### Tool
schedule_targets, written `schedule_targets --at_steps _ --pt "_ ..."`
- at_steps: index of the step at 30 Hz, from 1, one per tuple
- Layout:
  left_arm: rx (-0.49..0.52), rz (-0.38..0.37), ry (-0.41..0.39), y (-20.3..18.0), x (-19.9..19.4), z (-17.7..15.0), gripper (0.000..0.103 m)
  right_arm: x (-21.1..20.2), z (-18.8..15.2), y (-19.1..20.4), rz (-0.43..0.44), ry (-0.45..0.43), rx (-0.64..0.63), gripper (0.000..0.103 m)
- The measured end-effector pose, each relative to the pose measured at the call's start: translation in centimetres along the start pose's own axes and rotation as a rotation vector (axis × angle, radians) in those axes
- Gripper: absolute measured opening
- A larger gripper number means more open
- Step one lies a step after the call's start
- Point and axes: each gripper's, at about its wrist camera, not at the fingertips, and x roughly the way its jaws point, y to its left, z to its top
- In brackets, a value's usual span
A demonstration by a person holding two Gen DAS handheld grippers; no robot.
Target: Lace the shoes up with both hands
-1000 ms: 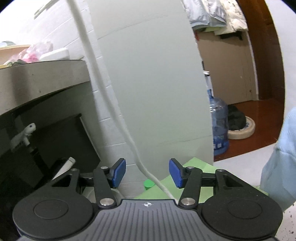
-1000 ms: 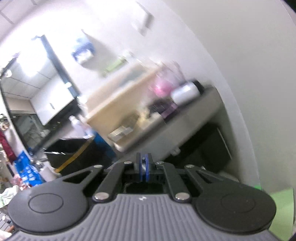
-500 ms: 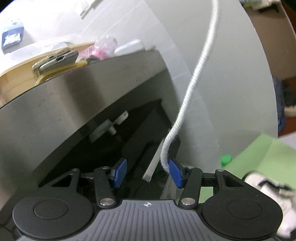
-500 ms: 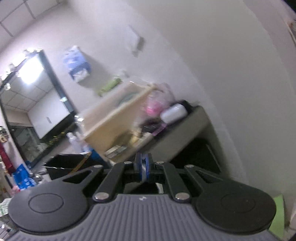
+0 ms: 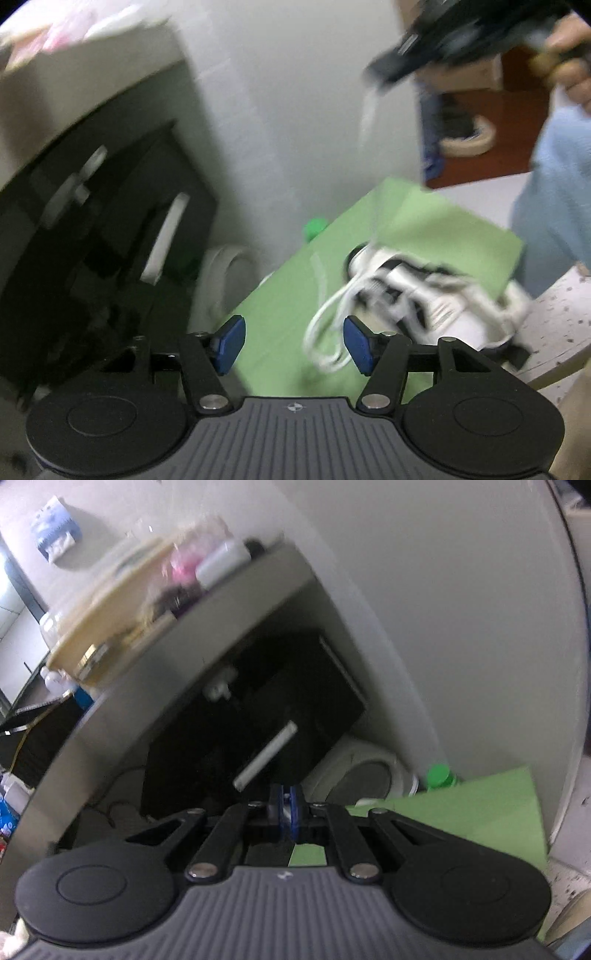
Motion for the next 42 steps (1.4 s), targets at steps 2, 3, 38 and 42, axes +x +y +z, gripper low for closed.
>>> schedule_targets --at_steps 2,3,38,42 --pt "0.032 -0.021 -0.083 -1.1 -0.1 0.8 0.062 1.2 -0.6 -0.6 0.017 0.026 0.013 0.004" --pt "0.043 -0.024 -0.113 -1.6 0.2 1.4 0.062 1.7 -0.8 -0.8 0.029 0.035 0.026 0.004" --pt "-0.003 0.083 -0.222 6.3 -4.5 4.7 0.005 2.1 -3.0 -3.9 -0.044 0.102 0.06 0.027" --pt "0.016 0.052 -0.179 6.7 -5.0 4.8 0.005 3.6 -4.8 -3.5 -0.074 0.194 -0.051 0.026"
